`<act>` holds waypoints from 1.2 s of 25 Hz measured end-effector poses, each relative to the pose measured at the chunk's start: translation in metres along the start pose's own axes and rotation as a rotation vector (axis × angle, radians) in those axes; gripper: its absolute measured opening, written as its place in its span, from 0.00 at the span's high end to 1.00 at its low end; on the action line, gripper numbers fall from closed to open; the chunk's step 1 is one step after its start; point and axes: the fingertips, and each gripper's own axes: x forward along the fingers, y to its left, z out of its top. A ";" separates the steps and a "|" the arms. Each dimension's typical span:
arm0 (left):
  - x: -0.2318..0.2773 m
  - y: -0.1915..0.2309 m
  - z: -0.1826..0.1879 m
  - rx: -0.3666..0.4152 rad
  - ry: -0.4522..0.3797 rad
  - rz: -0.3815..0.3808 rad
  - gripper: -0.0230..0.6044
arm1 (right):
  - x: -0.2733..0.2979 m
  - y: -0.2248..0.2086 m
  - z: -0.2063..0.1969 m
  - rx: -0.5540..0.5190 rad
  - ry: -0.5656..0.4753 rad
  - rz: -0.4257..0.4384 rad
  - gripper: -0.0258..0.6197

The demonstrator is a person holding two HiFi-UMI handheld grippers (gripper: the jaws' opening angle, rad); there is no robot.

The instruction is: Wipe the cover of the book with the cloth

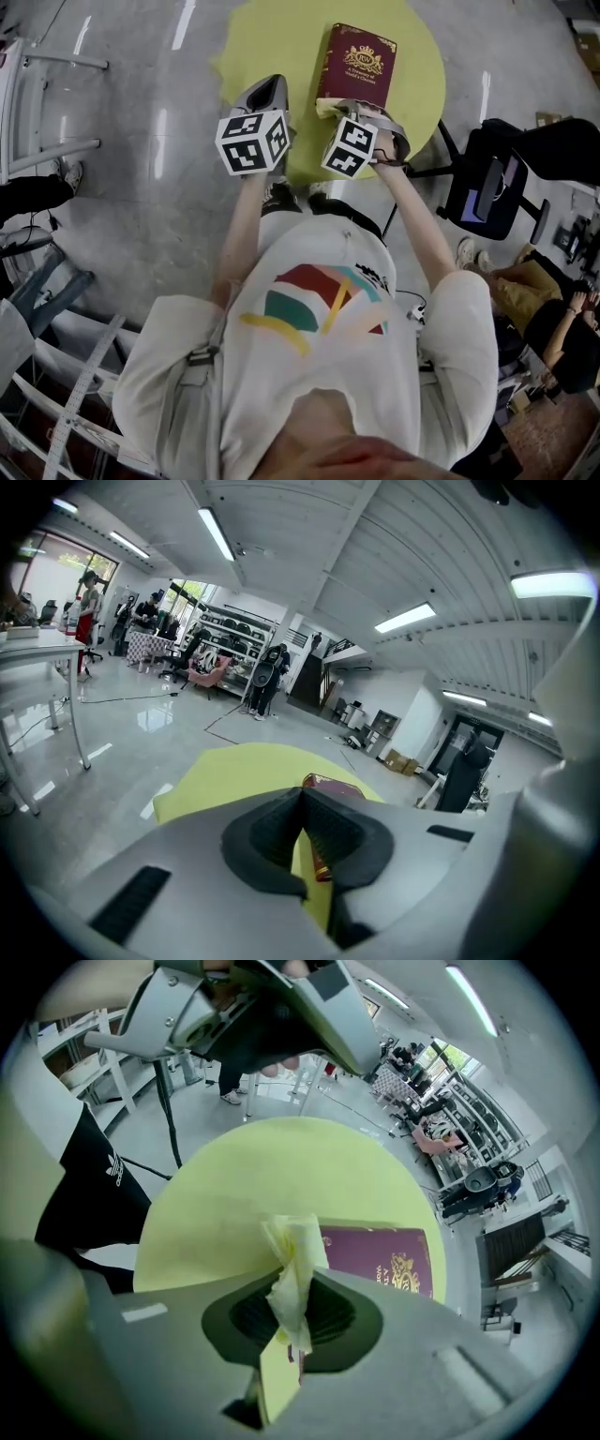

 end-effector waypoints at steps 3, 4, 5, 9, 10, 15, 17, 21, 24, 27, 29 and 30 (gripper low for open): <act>0.001 -0.005 -0.002 0.000 0.001 -0.010 0.94 | -0.002 0.003 0.001 0.001 -0.003 0.012 0.91; 0.001 -0.006 -0.003 -0.002 0.002 -0.011 0.94 | -0.002 0.004 0.000 -0.003 -0.001 0.014 0.91; 0.001 -0.007 -0.004 -0.003 0.002 -0.011 0.94 | -0.001 0.005 0.000 -0.010 0.000 0.016 0.91; -0.003 -0.001 -0.007 -0.015 0.001 -0.001 0.94 | -0.007 -0.007 0.002 0.006 -0.045 0.003 0.92; -0.005 0.002 -0.008 -0.019 0.001 0.004 0.94 | -0.011 -0.018 0.006 0.028 -0.072 -0.009 0.92; -0.010 0.012 -0.026 -0.053 0.013 0.043 0.94 | -0.009 -0.093 0.018 0.062 -0.156 -0.069 0.91; -0.012 0.012 -0.035 -0.052 0.025 0.063 0.94 | 0.000 -0.125 0.021 0.035 -0.167 -0.087 0.92; -0.026 0.019 -0.049 -0.069 0.048 0.110 0.94 | 0.026 -0.168 0.029 -0.064 -0.127 -0.107 0.92; -0.035 0.032 -0.052 -0.079 0.060 0.132 0.94 | 0.049 -0.193 0.026 -0.096 -0.063 -0.119 0.92; -0.046 0.049 -0.055 -0.101 0.057 0.178 0.94 | 0.062 -0.209 0.032 -0.117 -0.039 -0.123 0.92; -0.052 0.058 -0.060 -0.120 0.059 0.202 0.94 | 0.069 -0.212 0.037 -0.127 -0.034 -0.118 0.92; -0.053 0.061 -0.061 -0.125 0.060 0.209 0.94 | 0.072 -0.212 0.038 -0.127 -0.032 -0.115 0.92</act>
